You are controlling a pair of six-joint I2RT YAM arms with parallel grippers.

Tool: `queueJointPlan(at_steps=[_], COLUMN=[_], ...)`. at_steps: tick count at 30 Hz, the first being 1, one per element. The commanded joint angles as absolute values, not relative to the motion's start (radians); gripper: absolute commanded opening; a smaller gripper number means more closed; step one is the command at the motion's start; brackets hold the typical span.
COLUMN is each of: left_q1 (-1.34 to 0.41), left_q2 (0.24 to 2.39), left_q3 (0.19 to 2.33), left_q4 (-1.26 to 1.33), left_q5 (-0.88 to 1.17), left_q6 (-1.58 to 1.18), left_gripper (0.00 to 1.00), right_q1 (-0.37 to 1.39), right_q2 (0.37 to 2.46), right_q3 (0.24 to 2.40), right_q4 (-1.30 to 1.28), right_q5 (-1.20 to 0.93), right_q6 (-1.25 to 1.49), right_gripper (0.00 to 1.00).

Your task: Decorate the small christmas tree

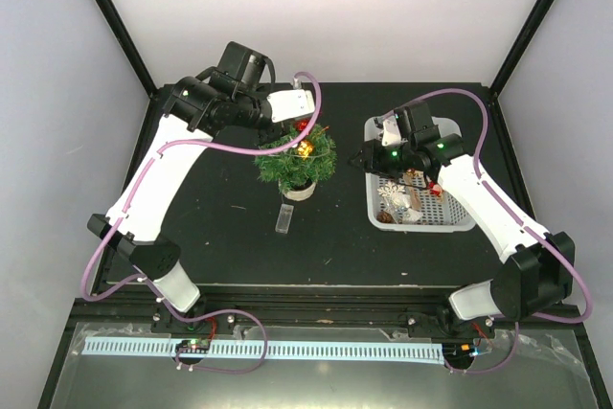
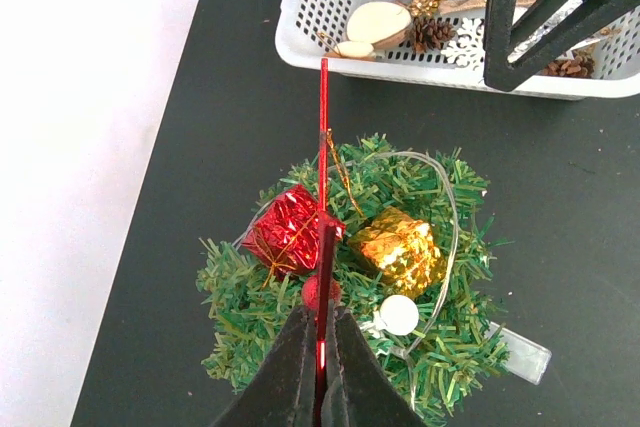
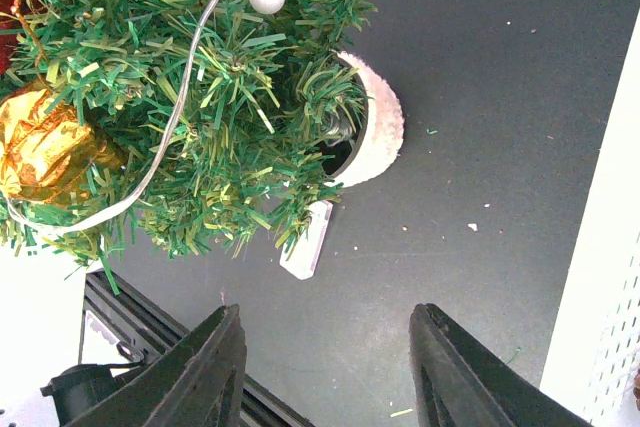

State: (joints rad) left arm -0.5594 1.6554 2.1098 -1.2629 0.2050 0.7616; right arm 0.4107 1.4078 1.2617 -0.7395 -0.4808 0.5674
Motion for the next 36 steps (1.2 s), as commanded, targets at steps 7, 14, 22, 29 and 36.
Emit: queueJointPlan(at_steps=[7,14,22,29,36], left_q1=[-0.567,-0.569,-0.567,-0.568,-0.566], left_q2=[1.637,1.626,1.607,1.599,1.588], left_q3=[2.107,2.077,2.025,2.020,1.985], left_q4=[-1.249,-1.254,-1.217,-1.177,-1.145], left_q5=[0.185,0.171,0.122,0.081,0.057], left_q6=[0.772,0.782,0.796,0.788,0.798], left_gripper=[0.02,0.02,0.02,0.01,0.02], right_q1=[0.412,0.412,0.412,0.412,0.411], right_q2=[1.401,1.415,1.427,1.433,1.440], right_q3=[1.262,1.267,1.270,1.273,1.278], right_q4=[-0.721,-0.718,-0.707,-0.701,-0.700], right_q5=[-0.495,-0.500,-0.512,-0.519,-0.524], right_q6=[0.572,0.572,0.575,0.577,0.575], right_gripper=[0.47,0.47,0.47,0.47,0.47])
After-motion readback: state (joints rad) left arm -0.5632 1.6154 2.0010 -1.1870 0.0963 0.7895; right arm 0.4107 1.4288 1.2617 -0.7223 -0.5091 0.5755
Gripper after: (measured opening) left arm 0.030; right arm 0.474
